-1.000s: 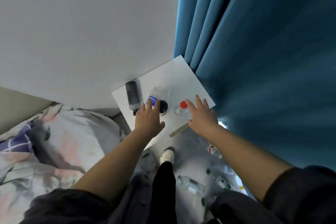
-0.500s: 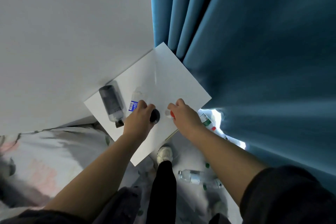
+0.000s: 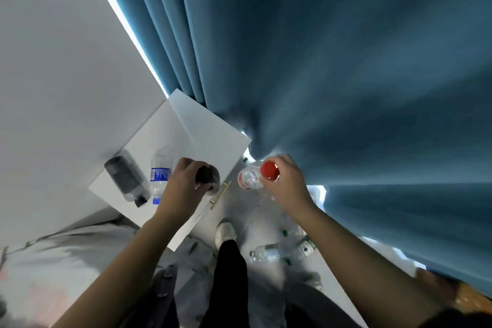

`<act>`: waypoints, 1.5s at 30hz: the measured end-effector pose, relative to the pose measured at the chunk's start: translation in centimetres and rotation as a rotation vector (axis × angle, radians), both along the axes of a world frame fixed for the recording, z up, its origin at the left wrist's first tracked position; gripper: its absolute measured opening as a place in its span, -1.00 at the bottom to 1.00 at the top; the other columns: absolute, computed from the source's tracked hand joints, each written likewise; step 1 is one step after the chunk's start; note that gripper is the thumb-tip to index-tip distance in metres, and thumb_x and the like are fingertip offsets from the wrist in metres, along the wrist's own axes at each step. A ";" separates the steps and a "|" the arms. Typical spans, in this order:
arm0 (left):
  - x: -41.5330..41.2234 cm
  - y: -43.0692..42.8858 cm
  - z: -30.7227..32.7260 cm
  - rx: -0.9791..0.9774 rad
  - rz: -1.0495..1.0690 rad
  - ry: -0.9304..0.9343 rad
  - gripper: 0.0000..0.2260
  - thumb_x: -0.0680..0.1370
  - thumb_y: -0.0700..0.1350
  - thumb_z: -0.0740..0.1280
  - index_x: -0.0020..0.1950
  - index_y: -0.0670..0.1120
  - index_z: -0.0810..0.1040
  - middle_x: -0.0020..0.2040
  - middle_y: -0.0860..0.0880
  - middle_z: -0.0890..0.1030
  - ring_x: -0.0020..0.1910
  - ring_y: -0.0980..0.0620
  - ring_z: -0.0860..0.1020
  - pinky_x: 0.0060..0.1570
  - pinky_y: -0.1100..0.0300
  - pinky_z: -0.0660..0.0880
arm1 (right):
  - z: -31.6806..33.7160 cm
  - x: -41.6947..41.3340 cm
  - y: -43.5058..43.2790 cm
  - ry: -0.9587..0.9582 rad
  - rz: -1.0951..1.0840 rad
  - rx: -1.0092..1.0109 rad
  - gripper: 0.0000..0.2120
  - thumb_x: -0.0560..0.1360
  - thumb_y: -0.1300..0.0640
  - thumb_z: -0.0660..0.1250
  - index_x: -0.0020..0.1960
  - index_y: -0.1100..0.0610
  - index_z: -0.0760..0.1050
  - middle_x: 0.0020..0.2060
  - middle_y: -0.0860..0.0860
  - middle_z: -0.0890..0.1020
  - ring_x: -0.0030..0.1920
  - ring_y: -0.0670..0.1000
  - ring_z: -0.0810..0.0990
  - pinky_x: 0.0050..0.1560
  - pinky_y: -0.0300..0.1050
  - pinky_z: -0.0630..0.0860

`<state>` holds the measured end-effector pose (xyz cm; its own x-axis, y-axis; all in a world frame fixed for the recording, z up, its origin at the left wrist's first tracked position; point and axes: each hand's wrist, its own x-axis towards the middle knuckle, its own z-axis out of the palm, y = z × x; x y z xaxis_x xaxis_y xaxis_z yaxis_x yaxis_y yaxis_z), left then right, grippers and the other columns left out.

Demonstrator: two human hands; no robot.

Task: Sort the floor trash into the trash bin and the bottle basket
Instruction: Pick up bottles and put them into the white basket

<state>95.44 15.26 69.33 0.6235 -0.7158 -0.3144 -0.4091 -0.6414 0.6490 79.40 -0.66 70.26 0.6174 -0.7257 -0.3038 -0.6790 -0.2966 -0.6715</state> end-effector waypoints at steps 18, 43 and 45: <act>-38.0 -14.4 17.7 -0.777 -0.074 0.916 -0.82 0.55 0.06 0.27 -0.10 0.01 0.60 -0.09 -0.04 0.67 -0.07 -0.05 0.64 -0.05 0.09 0.58 | 18.8 -47.1 0.2 -0.984 -0.995 0.062 -0.82 0.58 0.10 0.26 0.03 0.22 0.49 -0.09 0.06 0.69 -0.02 0.07 0.65 0.01 -0.03 0.56; -94.4 -22.9 18.7 -0.289 -0.733 1.260 -0.72 0.53 0.08 0.23 -0.30 -0.02 0.53 -0.27 -0.05 0.61 -0.26 -0.07 0.58 -0.14 0.06 0.52 | 18.0 -94.8 12.2 -1.411 -1.966 -0.359 -0.83 0.55 0.10 0.27 -0.20 0.12 0.45 -0.35 0.09 0.59 -0.34 0.09 0.60 -0.30 -0.10 0.57; -99.5 -24.1 17.6 -0.273 -0.751 1.251 -0.75 0.54 0.07 0.23 -0.24 -0.05 0.50 -0.25 -0.07 0.61 -0.26 -0.07 0.59 -0.08 0.00 0.51 | 17.0 -99.2 11.4 -1.381 -1.985 -0.398 -0.83 0.54 0.10 0.27 -0.20 0.12 0.45 -0.34 0.09 0.60 -0.34 0.08 0.61 -0.30 -0.11 0.57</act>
<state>-4.06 -8.85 86.92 -0.4770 -0.8640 -0.1615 0.3193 -0.3415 0.8840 -19.85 10.73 87.23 -0.9007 -0.3442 -0.2649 0.3754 -0.3101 -0.8735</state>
